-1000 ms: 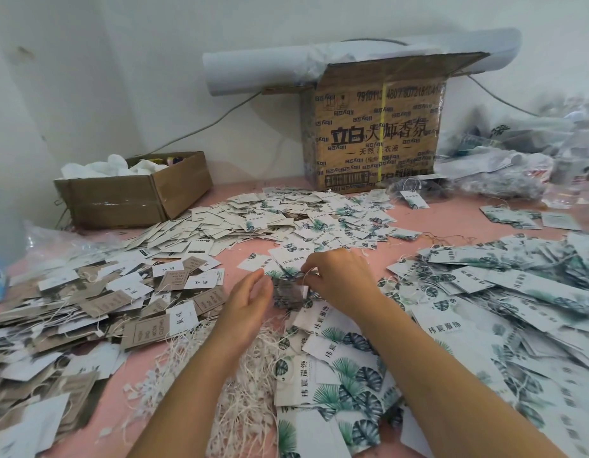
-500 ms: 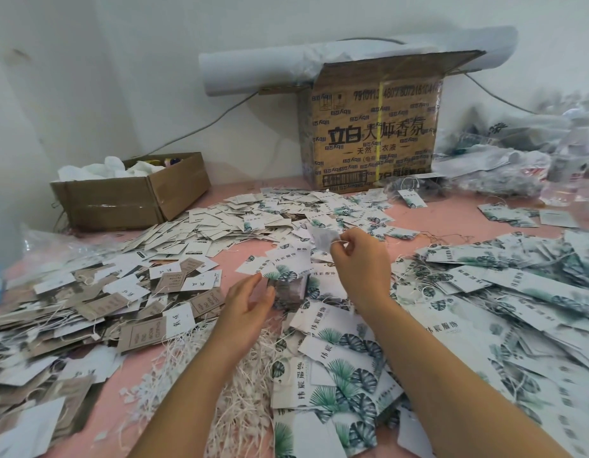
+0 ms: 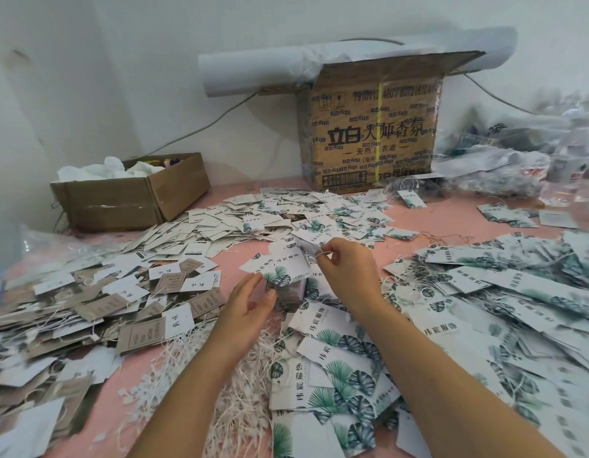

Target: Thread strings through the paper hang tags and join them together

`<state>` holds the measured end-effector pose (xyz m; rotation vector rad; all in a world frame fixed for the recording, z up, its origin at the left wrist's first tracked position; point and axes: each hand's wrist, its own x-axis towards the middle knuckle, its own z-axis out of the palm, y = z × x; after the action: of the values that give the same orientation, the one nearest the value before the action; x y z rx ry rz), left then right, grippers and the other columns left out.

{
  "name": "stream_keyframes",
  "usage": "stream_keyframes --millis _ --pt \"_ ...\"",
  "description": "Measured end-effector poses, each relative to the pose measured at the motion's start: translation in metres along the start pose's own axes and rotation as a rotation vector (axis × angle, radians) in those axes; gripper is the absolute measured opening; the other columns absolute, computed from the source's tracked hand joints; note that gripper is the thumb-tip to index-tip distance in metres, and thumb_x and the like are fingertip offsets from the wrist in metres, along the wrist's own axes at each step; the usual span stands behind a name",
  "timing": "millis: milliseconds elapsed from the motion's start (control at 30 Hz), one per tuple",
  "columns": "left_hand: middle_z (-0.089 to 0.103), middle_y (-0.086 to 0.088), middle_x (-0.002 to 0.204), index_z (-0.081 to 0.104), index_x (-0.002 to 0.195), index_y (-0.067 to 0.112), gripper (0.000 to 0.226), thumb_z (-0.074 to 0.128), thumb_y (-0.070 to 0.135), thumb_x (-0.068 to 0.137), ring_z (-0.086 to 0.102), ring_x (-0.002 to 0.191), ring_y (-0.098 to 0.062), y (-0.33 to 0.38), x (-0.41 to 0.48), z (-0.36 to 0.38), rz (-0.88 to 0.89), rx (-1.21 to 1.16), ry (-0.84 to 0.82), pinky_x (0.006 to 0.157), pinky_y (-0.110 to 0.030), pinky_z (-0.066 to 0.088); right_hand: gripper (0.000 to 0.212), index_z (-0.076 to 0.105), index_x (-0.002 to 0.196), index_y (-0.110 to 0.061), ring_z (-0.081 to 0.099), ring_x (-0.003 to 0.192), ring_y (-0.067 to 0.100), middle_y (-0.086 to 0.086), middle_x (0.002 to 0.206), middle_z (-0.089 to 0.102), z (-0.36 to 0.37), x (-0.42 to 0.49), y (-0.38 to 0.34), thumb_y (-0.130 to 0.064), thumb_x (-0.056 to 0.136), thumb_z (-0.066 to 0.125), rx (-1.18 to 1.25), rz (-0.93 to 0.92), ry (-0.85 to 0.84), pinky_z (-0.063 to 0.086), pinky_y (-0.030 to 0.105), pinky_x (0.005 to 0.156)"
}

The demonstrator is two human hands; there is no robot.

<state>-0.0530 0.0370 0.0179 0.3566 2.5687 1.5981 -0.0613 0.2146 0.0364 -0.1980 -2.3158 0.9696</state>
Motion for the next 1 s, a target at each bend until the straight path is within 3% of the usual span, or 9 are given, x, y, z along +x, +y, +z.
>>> stream_keyframes --millis 233,367,433,533,633,733,833,900,1000 --pt "0.019 0.008 0.154 0.022 0.143 0.045 0.058 0.044 0.048 0.089 0.02 0.14 -0.02 0.001 -0.001 -0.001 0.014 0.01 -0.062 0.106 -0.051 0.03 0.015 0.07 0.09 -0.012 0.036 0.049 0.002 -0.017 0.05 0.039 -0.001 -0.001 0.002 -0.02 0.089 0.057 -0.026 -0.021 0.141 0.024 0.022 0.046" --pt "0.023 0.008 0.151 0.03 0.142 0.039 0.057 0.036 0.054 0.088 0.027 0.134 -0.018 0.004 -0.001 -0.002 0.053 -0.043 0.033 0.104 -0.045 0.033 0.013 0.075 0.093 -0.01 0.041 0.038 -0.004 -0.028 0.049 0.042 -0.007 -0.006 -0.009 -0.013 0.082 0.069 0.139 -0.314 0.17 0.032 0.013 0.049" --pt "0.037 0.005 0.144 0.043 0.136 0.033 0.068 0.03 0.064 0.078 0.037 0.126 -0.016 0.008 -0.003 -0.003 0.006 -0.128 0.088 0.098 -0.04 0.036 0.015 0.074 0.094 -0.01 0.046 0.041 -0.01 -0.014 0.057 0.064 -0.007 -0.009 -0.015 -0.011 0.08 0.071 0.147 -0.483 0.051 0.035 0.006 0.049" --pt "0.065 -0.003 0.106 0.062 0.1 0.018 0.057 0.037 0.063 0.077 0.059 0.098 -0.019 0.009 0.002 -0.009 -0.109 -0.423 0.169 0.081 -0.035 0.045 0.019 0.073 0.102 -0.02 0.059 0.057 0.001 -0.001 0.081 0.074 -0.007 -0.01 -0.025 -0.018 0.084 0.066 -0.071 -0.623 -0.224 0.053 0.027 0.062" --pt "0.065 -0.004 0.074 0.058 0.084 0.009 0.023 0.056 0.031 0.09 0.063 0.069 -0.017 0.006 0.007 -0.014 -0.173 -0.633 0.202 0.066 -0.031 0.048 0.023 0.071 0.105 -0.027 0.047 0.051 0.0 -0.014 0.059 0.064 -0.009 -0.01 -0.038 -0.029 0.085 0.061 -0.209 -0.676 -0.426 0.045 0.022 0.056" --pt "0.062 -0.005 0.07 0.059 0.081 0.009 0.013 0.057 0.014 0.092 0.058 0.06 -0.016 0.001 0.01 -0.017 -0.202 -0.66 0.266 0.056 -0.028 0.046 0.037 0.068 0.11 -0.022 0.038 0.048 -0.007 -0.021 0.049 0.041 -0.012 -0.007 -0.041 -0.046 0.086 0.055 -0.187 -0.546 -0.469 0.032 0.017 0.051" --pt "0.059 -0.005 0.073 0.059 0.08 0.01 0.012 0.057 0.012 0.092 0.056 0.06 -0.015 0.0 0.012 -0.02 -0.203 -0.664 0.311 0.052 -0.026 0.046 0.029 0.063 0.115 -0.02 0.058 0.064 0.006 -0.01 0.081 0.065 -0.019 0.004 -0.032 -0.032 0.092 0.051 -0.212 -0.275 -0.273 0.049 0.023 0.058" --pt "0.058 -0.005 0.074 0.059 0.08 0.01 0.012 0.058 0.013 0.092 0.055 0.059 -0.015 0.001 0.013 -0.021 -0.192 -0.663 0.315 0.051 -0.025 0.046 0.025 0.065 0.112 -0.017 0.059 0.064 0.01 -0.002 0.093 0.069 -0.023 0.011 -0.017 -0.024 0.092 0.051 -0.221 -0.076 -0.167 0.046 0.021 0.054" --pt "0.059 -0.004 0.072 0.061 0.081 0.011 0.011 0.058 0.013 0.091 0.055 0.058 -0.014 0.002 0.012 -0.019 -0.172 -0.648 0.304 0.052 -0.025 0.045 0.025 0.066 0.102 -0.007 0.064 0.074 0.022 0.006 0.096 0.07 -0.024 0.015 0.006 -0.026 0.09 0.056 -0.325 0.135 -0.224 0.055 0.033 0.072"
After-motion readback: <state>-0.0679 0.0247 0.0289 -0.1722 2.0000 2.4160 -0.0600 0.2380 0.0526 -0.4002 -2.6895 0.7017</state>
